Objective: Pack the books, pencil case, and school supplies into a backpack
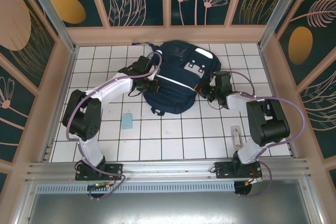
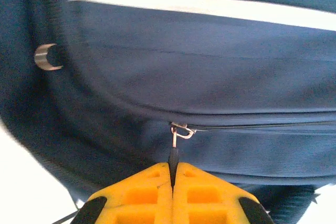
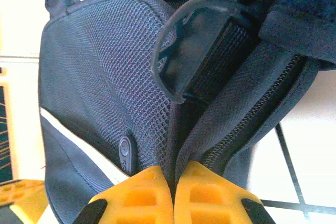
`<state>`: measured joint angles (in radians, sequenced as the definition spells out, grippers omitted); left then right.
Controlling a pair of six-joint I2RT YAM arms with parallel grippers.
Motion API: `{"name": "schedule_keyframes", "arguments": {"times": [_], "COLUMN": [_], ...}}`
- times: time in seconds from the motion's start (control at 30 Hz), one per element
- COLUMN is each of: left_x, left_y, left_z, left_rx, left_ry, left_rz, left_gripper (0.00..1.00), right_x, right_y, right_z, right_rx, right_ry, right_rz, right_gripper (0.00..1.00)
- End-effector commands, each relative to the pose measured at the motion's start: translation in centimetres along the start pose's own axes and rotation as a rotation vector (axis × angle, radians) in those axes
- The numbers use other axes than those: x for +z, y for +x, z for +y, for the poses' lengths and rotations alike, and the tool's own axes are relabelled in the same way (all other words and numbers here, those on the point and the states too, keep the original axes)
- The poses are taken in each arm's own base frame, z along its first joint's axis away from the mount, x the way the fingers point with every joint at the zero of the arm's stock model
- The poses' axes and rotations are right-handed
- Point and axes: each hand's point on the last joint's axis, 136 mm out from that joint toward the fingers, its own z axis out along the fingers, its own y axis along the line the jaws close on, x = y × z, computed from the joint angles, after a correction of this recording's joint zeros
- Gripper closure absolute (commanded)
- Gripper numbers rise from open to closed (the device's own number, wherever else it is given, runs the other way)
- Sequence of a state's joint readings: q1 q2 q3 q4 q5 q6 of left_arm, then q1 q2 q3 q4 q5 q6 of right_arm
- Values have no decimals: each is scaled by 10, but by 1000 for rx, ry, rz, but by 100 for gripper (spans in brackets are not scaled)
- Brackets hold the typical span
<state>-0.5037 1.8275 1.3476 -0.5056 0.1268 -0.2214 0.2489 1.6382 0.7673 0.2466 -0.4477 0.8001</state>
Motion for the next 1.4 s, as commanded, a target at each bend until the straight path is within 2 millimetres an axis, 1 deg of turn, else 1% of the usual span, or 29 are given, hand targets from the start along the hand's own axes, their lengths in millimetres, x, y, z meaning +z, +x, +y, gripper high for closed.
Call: {"name": "schedule_keyframes", "arguments": {"times": [0.0, 0.07, 0.13, 0.2, 0.23, 0.33, 0.37, 0.4, 0.43, 0.47, 0.5, 0.53, 0.57, 0.6, 0.67, 0.77, 0.8, 0.87, 0.93, 1.0, 1.07, 1.13, 1.2, 1.3, 1.33, 1.37], "left_x": [-10, -10, -11, -18, -22, -32, -33, -34, -34, -34, -33, -33, -32, -31, -33, -35, -34, -33, -31, -32, -34, -37, -41, -41, -41, -41], "left_y": [8, 9, 10, 10, 9, 9, 10, 9, 6, 3, -4, -10, -18, -26, -44, -67, -72, -76, -74, -69, -63, -57, -52, -43, -40, -36], "left_z": [34, 28, 11, -16, -27, -69, -85, -98, -107, -115, -121, -125, -129, -132, -144, -159, -162, -167, -170, -170, -170, -170, -172, -171, -171, -172], "left_rx": [-21, -37, -48, -53, -49, 8, 17, 17, 7, -6, -23, -31, -38, -45, -43, -31, -23, -11, -5, -4, -1, 0, 5, 10, 11, 17], "left_ry": [-163, -126, -32, 104, 145, 249, 293, 336, 370, 404, 432, 451, 467, 479, 523, 585, 593, 609, 620, 625, 633, 642, 649, 647, 648, 662], "left_rz": [0, 1, 8, 2, -6, -13, -10, -11, -16, -22, -41, -58, -79, -100, -133, -171, -176, -173, -167, -165, -163, -161, -166, -154, -149, -137], "left_gripper": [100, 100, 100, 100, 100, 100, 100, 100, 100, 100, 100, 100, 100, 100, 100, 100, 100, 100, 100, 100, 100, 100, 100, 100, 100, 100], "right_x": [-12, -11, -6, 0, 4, 17, 21, 23, 22, 19, 13, 7, -3, -12, -32, -56, -62, -68, -69, -64, -54, -39, -21, 2, 8, 13], "right_y": [-35, -46, -60, -78, -86, -114, -122, -128, -133, -137, -139, -140, -139, -136, -126, -103, -93, -75, -58, -45, -34, -30, -28, -30, -31, -32], "right_z": [16, 15, 15, 16, 16, 19, 22, 24, 28, 34, 40, 43, 48, 52, 58, 65, 67, 67, 67, 70, 74, 74, 73, 73, 70, 69], "right_rx": [-128, -152, -180, -210, -219, -228, -223, -215, -212, -212, -208, -204, -204, -201, -201, -191, -183, -153, -121, -83, -52, -32, -12, 23, 34, 39], "right_ry": [10, 24, 41, 73, 84, 116, 120, 126, 126, 123, 119, 119, 114, 111, 100, 75, 59, 29, -7, -55, -101, -118, -132, -164, -164, -165], "right_rz": [-82, -88, -94, -118, -128, -153, -156, -158, -162, -175, -188, -199, -212, -219, -230, -213, -199, -175, -159, -136, -104, -83, -54, -33, -31, -30], "right_gripper": [100, 100, 100, 100, 100, 100, 95, 84, 74, 61, 53, 48, 42, 40, 37, 36, 36, 36, 36, 36, 36, 36, 36, 37, 39, 52]}}
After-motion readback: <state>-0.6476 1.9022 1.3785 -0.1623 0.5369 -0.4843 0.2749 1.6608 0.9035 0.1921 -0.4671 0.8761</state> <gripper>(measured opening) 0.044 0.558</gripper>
